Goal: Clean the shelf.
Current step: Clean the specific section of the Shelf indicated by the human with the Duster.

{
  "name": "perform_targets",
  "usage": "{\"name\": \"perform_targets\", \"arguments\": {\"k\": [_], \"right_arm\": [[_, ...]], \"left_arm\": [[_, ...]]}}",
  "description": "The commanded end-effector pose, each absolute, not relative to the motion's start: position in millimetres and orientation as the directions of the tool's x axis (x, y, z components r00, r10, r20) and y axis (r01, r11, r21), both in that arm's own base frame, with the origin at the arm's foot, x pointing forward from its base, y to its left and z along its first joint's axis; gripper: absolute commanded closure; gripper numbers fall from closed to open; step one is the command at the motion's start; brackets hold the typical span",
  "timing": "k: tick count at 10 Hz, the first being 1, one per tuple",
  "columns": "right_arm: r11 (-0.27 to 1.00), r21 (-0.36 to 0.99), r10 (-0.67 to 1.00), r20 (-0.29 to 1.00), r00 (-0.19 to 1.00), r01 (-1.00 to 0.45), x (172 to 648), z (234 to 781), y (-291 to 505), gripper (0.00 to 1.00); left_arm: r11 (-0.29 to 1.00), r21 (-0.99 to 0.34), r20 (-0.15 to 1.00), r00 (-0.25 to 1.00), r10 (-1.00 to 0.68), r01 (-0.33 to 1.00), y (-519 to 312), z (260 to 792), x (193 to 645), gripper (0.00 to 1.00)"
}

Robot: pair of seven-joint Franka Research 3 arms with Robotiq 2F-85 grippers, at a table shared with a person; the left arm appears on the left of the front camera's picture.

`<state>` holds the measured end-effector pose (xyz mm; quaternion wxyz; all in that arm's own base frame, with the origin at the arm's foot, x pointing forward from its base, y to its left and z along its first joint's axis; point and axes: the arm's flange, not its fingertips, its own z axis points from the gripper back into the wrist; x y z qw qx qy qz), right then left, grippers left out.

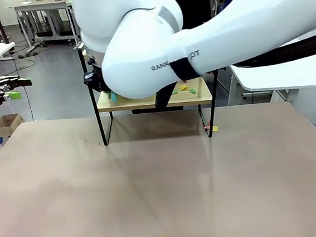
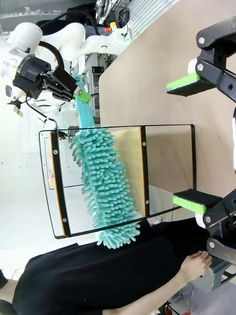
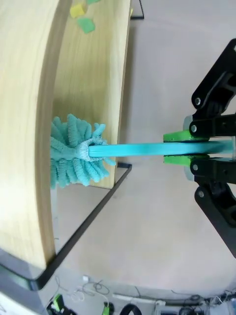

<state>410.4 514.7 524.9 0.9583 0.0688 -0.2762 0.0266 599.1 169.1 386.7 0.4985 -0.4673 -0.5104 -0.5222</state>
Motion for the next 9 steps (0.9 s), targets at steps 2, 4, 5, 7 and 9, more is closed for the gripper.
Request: {"name": "perform_targets", "arguments": {"k": [2, 4, 5, 7, 9], "right_arm": [[0.993, 0.109, -0.031, 0.557, 0.83, -0.037, 415.2, 522.0, 531.8, 0.87], [0.994, 0.097, -0.011, 0.521, 0.853, -0.046, 416.4, 508.4, 536.1, 0.87], [0.995, 0.09, 0.002, 0.499, 0.867, -0.054, 415.8, 497.8, 539.4, 0.87], [0.994, 0.081, 0.022, 0.464, 0.885, -0.067, 416.8, 485.1, 541.9, 0.87], [0.994, 0.074, 0.033, 0.483, 0.875, -0.079, 415.5, 482.6, 538.0, 0.87]], "left_arm": [[0.015, 0.077, 0.996, -0.076, -0.047, 0.997, 168.8, 389.3, 597.9, 0.0], [0.015, 0.077, 0.996, -0.076, -0.047, 0.997, 168.8, 389.3, 597.9, 0.0], [0.015, 0.077, 0.996, -0.076, -0.047, 0.997, 168.8, 389.3, 597.9, 0.0], [0.015, 0.077, 0.996, -0.076, -0.047, 0.997, 168.8, 389.3, 597.9, 0.0], [0.015, 0.077, 0.996, -0.076, -0.047, 0.997, 168.8, 389.3, 597.9, 0.0]]}}
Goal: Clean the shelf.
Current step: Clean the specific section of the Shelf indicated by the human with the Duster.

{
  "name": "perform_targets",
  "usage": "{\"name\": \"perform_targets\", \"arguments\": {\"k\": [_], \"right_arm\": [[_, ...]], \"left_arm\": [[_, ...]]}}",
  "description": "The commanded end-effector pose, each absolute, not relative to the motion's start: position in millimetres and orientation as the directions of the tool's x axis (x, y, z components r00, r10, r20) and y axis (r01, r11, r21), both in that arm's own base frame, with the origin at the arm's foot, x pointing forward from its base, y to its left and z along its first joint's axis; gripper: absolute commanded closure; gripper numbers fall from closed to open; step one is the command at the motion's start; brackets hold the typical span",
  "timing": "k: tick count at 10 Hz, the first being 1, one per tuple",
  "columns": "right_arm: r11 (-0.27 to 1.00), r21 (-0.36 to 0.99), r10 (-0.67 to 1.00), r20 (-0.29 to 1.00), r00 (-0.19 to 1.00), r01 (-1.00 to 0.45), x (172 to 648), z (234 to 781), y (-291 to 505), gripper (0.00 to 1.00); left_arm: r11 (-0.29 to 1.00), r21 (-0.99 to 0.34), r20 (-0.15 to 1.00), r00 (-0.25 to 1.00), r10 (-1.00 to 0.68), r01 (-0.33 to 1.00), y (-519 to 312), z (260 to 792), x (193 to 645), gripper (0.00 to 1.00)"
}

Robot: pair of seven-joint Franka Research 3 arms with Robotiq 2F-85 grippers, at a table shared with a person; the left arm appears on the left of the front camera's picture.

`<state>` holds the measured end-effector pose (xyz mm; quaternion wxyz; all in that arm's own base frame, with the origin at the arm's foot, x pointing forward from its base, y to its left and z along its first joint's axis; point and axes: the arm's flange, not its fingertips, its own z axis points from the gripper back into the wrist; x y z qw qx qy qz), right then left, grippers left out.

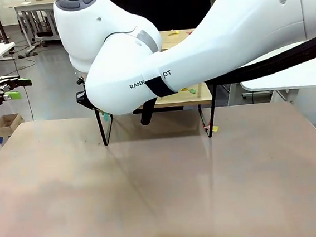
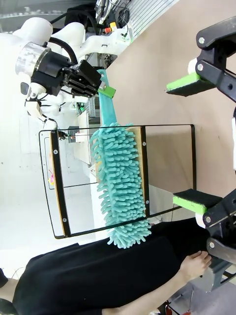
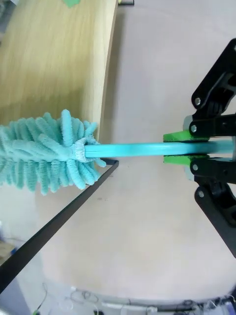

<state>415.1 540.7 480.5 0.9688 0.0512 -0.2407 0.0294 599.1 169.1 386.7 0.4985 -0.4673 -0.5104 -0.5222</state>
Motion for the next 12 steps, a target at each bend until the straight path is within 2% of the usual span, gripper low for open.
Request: {"name": "perform_targets", "arguments": {"k": [1, 4, 9, 12], "right_arm": [[0.994, 0.074, 0.033, 0.483, 0.875, -0.079, 415.5, 482.6, 538.0, 0.87], [0.994, 0.082, 0.03, 0.472, 0.881, -0.078, 416.9, 480.3, 539.4, 0.87], [0.991, 0.124, -0.006, 0.378, 0.926, -0.044, 400.3, 476.0, 463.4, 0.87], [0.993, 0.116, -0.034, 0.364, 0.931, -0.009, 390.9, 480.5, 424.1, 0.87]], "left_arm": [[0.015, 0.077, 0.996, -0.076, -0.047, 0.997, 168.8, 389.3, 597.9, 0.0], [0.015, 0.077, 0.996, -0.076, -0.047, 0.997, 168.8, 389.3, 597.9, 0.0], [0.015, 0.077, 0.996, -0.076, -0.047, 0.997, 168.8, 389.3, 597.9, 0.0], [0.015, 0.077, 0.996, -0.076, -0.047, 0.997, 168.8, 389.3, 597.9, 0.0]]}}
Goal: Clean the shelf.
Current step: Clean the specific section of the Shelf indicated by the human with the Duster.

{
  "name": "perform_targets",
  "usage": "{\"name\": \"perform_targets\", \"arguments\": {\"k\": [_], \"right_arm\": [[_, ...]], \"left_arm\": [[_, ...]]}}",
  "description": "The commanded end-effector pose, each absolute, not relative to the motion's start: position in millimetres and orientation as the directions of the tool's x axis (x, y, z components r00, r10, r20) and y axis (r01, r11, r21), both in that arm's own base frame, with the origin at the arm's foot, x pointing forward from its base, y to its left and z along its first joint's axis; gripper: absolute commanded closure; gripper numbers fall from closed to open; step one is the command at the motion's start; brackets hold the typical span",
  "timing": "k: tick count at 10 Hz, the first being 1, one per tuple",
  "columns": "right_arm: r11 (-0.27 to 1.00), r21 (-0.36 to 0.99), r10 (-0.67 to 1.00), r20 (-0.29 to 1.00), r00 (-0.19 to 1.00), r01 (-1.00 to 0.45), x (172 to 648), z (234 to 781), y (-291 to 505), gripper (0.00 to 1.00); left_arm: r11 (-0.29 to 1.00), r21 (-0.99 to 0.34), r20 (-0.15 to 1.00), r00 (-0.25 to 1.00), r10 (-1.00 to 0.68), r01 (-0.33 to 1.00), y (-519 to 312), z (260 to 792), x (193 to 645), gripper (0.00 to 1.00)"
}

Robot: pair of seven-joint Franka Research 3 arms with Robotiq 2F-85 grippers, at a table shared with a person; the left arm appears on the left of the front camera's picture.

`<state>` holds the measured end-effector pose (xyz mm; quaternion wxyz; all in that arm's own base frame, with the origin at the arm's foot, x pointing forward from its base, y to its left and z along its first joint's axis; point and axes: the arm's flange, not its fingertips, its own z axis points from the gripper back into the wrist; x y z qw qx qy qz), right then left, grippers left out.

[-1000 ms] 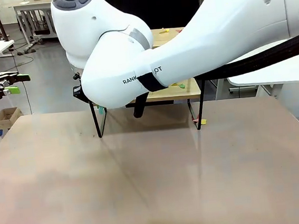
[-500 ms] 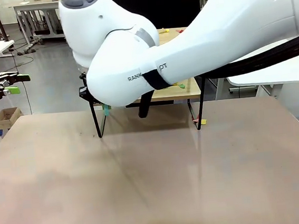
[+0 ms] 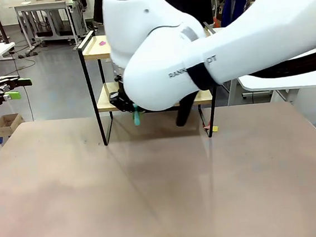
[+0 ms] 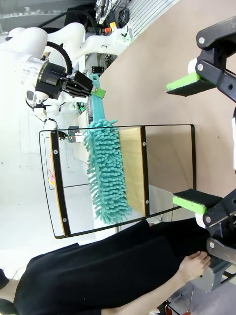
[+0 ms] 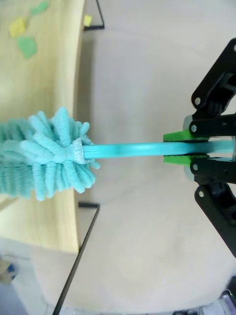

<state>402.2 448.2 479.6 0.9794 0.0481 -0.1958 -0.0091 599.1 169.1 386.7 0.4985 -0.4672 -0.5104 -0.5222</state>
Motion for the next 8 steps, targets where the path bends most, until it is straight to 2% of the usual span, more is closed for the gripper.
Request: {"name": "perform_targets", "arguments": {"k": [1, 5, 8], "right_arm": [[0.993, 0.114, -0.039, 0.363, 0.931, -0.003, 387.9, 483.6, 407.4, 0.87], [0.995, 0.094, -0.07, 0.322, 0.944, 0.042, 373.2, 494.6, 342.8, 0.87], [0.992, 0.001, -0.125, 0.257, 0.958, 0.129, 361.7, 493.7, 306.8, 0.87]], "left_arm": [[0.015, 0.077, 0.996, -0.076, -0.047, 0.997, 168.8, 389.3, 597.9, 0.0], [0.015, 0.077, 0.996, -0.076, -0.047, 0.997, 168.8, 389.3, 597.9, 0.0], [0.015, 0.077, 0.996, -0.076, -0.047, 0.997, 168.8, 389.3, 597.9, 0.0]]}}
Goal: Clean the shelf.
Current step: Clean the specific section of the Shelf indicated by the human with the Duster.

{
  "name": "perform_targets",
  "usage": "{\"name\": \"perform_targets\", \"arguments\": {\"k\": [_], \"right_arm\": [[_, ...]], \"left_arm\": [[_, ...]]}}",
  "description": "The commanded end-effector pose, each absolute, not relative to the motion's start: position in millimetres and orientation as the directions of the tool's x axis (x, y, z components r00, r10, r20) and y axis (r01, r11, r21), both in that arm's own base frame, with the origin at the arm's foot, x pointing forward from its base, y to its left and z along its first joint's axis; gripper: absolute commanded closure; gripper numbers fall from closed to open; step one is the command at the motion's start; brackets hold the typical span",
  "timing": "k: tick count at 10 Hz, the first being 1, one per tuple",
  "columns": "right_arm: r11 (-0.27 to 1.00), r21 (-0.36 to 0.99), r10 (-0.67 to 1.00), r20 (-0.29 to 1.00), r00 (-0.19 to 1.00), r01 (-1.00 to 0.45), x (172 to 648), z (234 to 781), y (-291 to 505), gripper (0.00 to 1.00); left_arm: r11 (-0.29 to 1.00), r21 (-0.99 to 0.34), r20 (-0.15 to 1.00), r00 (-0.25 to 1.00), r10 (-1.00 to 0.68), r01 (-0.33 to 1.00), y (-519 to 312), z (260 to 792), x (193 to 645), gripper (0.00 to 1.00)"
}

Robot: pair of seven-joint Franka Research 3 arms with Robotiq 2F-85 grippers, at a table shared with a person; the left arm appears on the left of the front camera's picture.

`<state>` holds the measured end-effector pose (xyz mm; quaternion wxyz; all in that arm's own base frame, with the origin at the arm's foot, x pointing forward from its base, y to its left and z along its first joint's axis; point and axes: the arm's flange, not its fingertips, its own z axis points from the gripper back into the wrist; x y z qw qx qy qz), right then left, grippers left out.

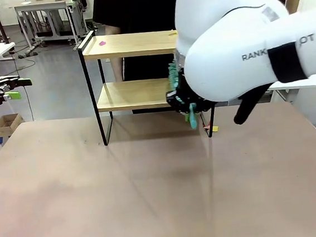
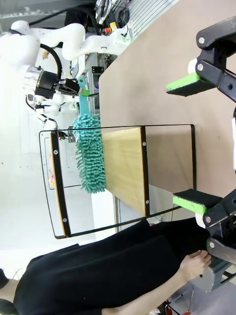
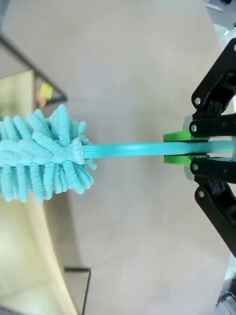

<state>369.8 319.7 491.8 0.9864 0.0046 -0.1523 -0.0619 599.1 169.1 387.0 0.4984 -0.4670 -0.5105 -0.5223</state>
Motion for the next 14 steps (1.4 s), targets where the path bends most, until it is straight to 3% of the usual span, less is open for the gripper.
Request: {"name": "perform_targets", "arguments": {"k": [1, 4, 7, 8, 10, 14], "right_arm": [[0.987, -0.026, -0.149, 0.236, 0.96, 0.16, 359.2, 493.7, 297.5, 0.87], [0.955, -0.093, -0.244, 0.293, 0.924, 0.282, 347.4, 503.9, 294.4, 0.87], [0.973, -0.042, -0.194, 0.395, 0.898, 0.228, 335.3, 520.9, 306.2, 0.87], [0.968, -0.074, -0.208, 0.304, 0.93, 0.241, 342.0, 510.4, 298.7, 0.87], [0.968, -0.074, -0.208, 0.304, 0.93, 0.241, 342.0, 510.4, 298.7, 0.87], [0.998, 0.06, -0.05, 0.372, 0.927, 0.029, 314.7, 533.4, 281.4, 0.87]], "left_arm": [[0.015, 0.077, 0.996, -0.076, -0.047, 0.997, 168.8, 389.3, 597.9, 0.0], [0.015, 0.077, 0.996, -0.076, -0.047, 0.997, 168.8, 389.3, 597.9, 0.0], [0.015, 0.077, 0.996, -0.076, -0.047, 0.997, 168.8, 389.3, 597.9, 0.0], [0.015, 0.077, 0.996, -0.076, -0.047, 0.997, 168.8, 389.3, 597.9, 0.0], [0.015, 0.077, 0.996, -0.076, -0.047, 0.997, 168.8, 389.3, 597.9, 0.0], [0.015, 0.077, 0.996, -0.076, -0.047, 0.997, 168.8, 389.3, 597.9, 0.0]]}}
